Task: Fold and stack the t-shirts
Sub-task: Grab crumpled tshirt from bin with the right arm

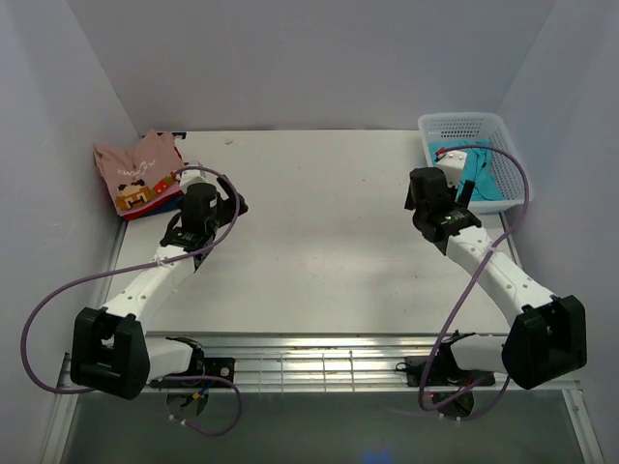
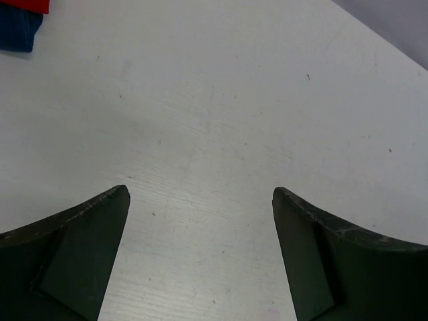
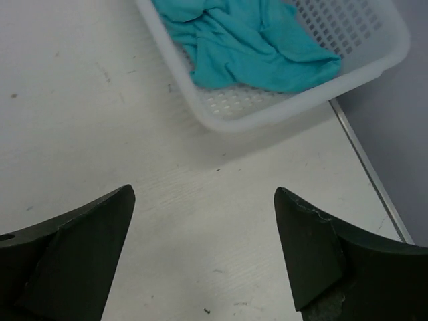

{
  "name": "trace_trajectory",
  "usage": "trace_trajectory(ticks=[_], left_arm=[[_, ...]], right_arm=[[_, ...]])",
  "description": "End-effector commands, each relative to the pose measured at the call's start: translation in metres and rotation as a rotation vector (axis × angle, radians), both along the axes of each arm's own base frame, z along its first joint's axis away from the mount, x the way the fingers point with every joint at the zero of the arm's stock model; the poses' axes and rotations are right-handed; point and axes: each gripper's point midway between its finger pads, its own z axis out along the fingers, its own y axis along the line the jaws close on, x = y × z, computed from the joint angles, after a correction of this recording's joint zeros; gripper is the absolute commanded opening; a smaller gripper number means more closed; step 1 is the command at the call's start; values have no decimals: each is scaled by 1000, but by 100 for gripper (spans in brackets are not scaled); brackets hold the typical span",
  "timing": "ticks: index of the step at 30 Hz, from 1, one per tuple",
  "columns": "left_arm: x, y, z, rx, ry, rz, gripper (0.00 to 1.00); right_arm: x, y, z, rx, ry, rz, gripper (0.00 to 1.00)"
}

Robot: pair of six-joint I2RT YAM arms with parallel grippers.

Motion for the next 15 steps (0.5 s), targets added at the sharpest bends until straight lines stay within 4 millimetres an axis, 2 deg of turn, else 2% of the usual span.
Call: trace_trajectory(ticks=[1, 3, 4, 6, 7, 9, 10, 11, 12, 13, 15], left_arm=[[7, -13, 22, -9, -61, -72, 98], [6, -18, 22, -6, -75, -113, 98], [6, -24, 24, -20, -107, -148, 98], [5, -28, 23, -28, -123, -168, 98], [4, -30, 23, -28, -136, -183, 98], [4, -31, 20, -25, -137, -193, 98], [5, -31, 16, -18, -127, -195, 98], [6, -31, 13, -15, -118, -194, 98], [6, -31, 10, -13, -110, -198, 98], [6, -32, 3, -11, -95, -204, 98], [6, -34, -4, -12, -82, -211, 98]], right_arm=[[44, -26, 26, 15, -135, -39, 90], [61, -44, 26, 18, -147, -59, 90], [78, -46, 21, 6, -149, -42, 90], [99, -57, 16, 24, -138, -28, 90], [118, -57, 11, 18, -120, -18, 90], [140, -66, 3, 17, -97, -7, 92], [161, -66, -3, 6, -81, 3, 94], [169, -74, -7, 3, -66, -5, 95], [180, -77, -29, -8, -21, -10, 98], [194, -81, -18, -12, -42, -18, 98], [207, -94, -23, -12, -43, -40, 99]])
